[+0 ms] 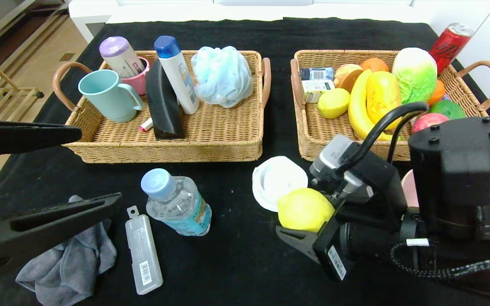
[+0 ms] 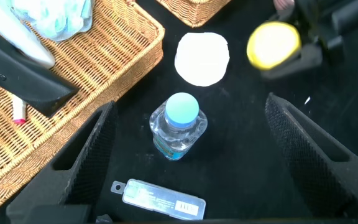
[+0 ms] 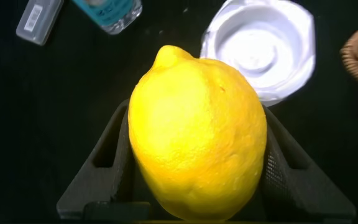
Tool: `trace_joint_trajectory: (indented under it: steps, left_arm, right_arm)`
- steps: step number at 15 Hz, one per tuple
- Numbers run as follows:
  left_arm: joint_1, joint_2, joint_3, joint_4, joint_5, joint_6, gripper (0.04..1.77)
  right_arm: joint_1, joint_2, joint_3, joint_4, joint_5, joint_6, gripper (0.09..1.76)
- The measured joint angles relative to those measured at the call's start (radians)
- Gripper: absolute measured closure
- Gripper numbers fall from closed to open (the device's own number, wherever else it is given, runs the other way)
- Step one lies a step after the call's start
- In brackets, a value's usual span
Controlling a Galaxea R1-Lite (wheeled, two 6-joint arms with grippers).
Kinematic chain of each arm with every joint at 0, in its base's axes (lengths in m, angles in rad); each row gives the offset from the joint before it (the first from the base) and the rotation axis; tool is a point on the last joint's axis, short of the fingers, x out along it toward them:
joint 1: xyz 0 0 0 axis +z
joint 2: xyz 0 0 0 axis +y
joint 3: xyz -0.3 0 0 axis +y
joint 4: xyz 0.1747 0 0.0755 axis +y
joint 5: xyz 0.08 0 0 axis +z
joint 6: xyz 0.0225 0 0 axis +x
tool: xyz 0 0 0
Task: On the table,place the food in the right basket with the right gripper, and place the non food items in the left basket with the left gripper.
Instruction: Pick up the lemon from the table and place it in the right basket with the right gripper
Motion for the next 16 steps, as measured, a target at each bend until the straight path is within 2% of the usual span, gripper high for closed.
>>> trace_joint_trajectory:
  steps: [6,16]
  left_arm:
    - [0.000,-0.003,0.000,0.000,0.000,0.000,0.09]
    - [0.000,-0.005,0.000,0.000,0.000,0.000,0.09]
  right_arm:
    - [-0.145,-0.053,-0.052,0.000,0.039,0.001,0.72]
    - [-0.484,-0.070,-0.217,0.003,0.054,0.000,0.72]
